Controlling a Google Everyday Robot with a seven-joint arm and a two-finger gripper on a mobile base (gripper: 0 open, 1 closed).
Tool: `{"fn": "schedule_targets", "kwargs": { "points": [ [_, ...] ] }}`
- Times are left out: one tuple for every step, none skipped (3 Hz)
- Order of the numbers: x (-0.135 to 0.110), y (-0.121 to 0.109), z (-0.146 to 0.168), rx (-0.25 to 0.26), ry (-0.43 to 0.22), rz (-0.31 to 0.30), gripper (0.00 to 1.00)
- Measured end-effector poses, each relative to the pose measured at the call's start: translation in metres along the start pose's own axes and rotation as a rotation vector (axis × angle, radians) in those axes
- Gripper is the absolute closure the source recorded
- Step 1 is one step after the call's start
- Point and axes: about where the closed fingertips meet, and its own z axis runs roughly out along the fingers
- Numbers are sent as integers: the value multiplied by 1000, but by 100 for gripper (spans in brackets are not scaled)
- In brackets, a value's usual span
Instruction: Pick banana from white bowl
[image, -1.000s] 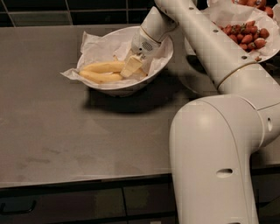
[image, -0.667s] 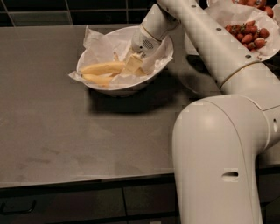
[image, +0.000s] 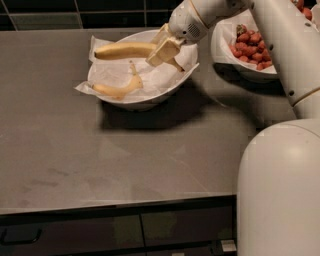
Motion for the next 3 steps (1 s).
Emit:
{"fn": "schedule_targets", "kwargs": {
  "points": [
    [-15,19,-30,-2,-84,-37,100],
    [-19,47,-60,-7,-141,-17,100],
    [-13,76,-71,-39,-191,28,100]
  ]
}}
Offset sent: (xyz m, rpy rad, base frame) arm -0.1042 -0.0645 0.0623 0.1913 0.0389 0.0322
